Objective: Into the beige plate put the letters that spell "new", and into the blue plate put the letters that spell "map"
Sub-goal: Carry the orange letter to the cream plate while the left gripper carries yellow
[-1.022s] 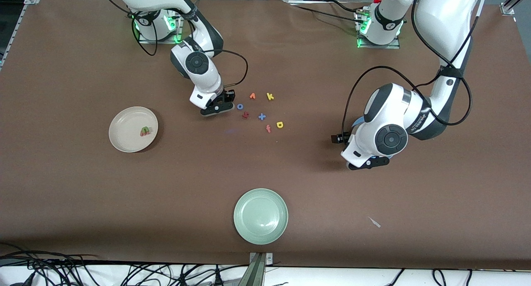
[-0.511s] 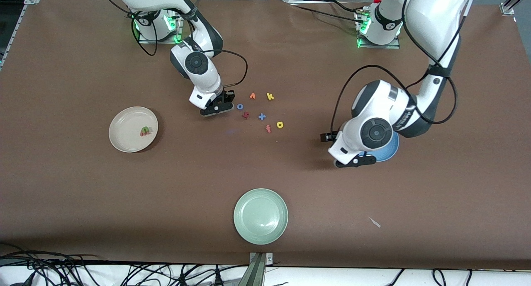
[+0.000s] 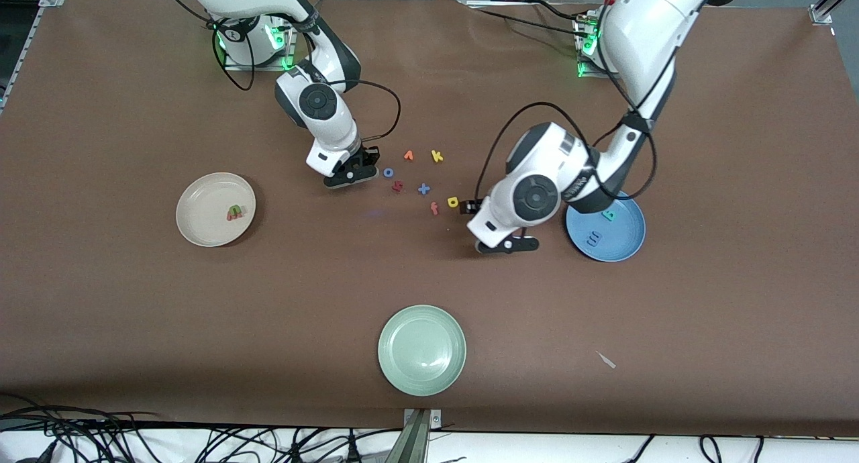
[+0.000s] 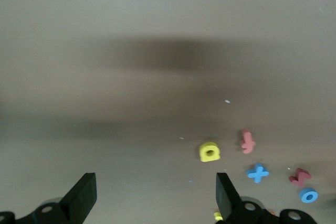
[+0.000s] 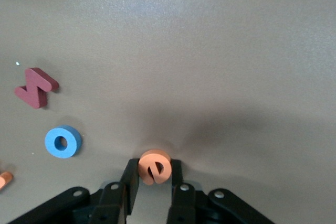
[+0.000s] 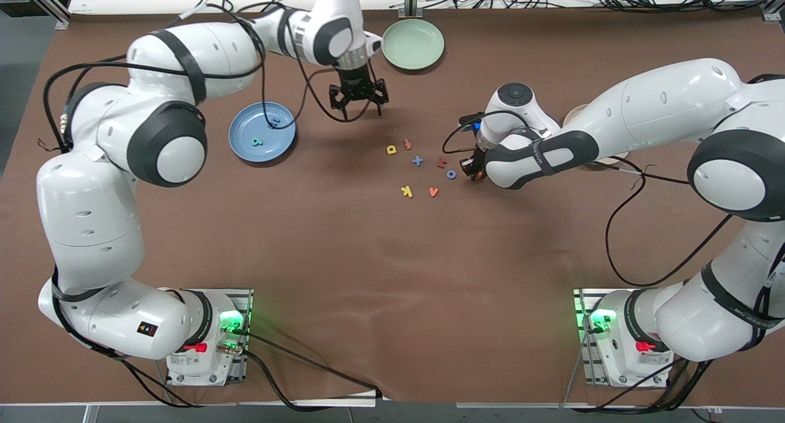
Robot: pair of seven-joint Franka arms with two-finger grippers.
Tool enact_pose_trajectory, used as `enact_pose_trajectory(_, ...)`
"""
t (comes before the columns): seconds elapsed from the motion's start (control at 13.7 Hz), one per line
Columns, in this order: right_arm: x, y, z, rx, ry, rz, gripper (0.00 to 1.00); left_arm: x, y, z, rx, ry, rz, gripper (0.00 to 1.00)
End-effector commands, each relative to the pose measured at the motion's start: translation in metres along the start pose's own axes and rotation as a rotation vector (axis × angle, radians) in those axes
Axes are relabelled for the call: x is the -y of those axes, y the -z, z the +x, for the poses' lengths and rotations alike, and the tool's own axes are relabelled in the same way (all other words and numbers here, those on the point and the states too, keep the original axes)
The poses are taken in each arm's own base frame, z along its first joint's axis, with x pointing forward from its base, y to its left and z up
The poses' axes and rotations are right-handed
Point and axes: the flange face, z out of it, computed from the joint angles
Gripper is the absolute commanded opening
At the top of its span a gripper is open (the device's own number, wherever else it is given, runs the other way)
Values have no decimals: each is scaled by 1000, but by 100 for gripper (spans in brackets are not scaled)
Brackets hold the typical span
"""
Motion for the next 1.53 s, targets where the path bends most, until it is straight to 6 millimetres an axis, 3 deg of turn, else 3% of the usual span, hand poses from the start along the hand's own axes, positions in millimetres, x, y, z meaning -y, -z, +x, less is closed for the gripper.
enact_pose_trajectory(0.0, 5, -14, 2, -11, 21, 17, 21, -15, -28, -15, -43, -16, 5, 100)
enact_pose_trajectory(0.15, 0, -4, 10, -20, 18, 12, 19, -21, -51, -22, -69, -32, -10, 100)
enact_pose_trajectory(0.36, -10, 28, 31, 25, 14, -41, 19, -28, -74, -33, -67, -40, -2, 99)
enact_pose_trajectory(0.51, -24, 50, 46, 56, 23, -75, 19, -40, -78, -39, -96, -52, -21, 85)
enact_pose_trajectory(0.58, -36, 61, 52, 61, 36, -84, 19, -40, -89, -35, -102, -48, -29, 82)
enact_pose_trajectory(0.73, -71, 77, 61, 75, 91, -102, 19, -41, -101, -32, -130, -75, -15, 74)
enact_pose_trajectory(1.02, -139, 99, 67, 121, 176, -127, 19, -40, -106, -33, -131, -55, -3, 58)
enact_pose_trajectory(1.24, -191, 100, 70, 148, 158, -140, 19, -44, -113, -39, -132, -43, 14, 28)
enact_pose_trajectory(1.31, -207, 97, 70, 158, 140, -145, 19, -44, -113, -39, -131, -42, 13, 23)
enact_pose_trajectory(1.46, -231, 94, 70, 165, 105, -150, 19, -43, -123, -41, -118, -39, 24, 24)
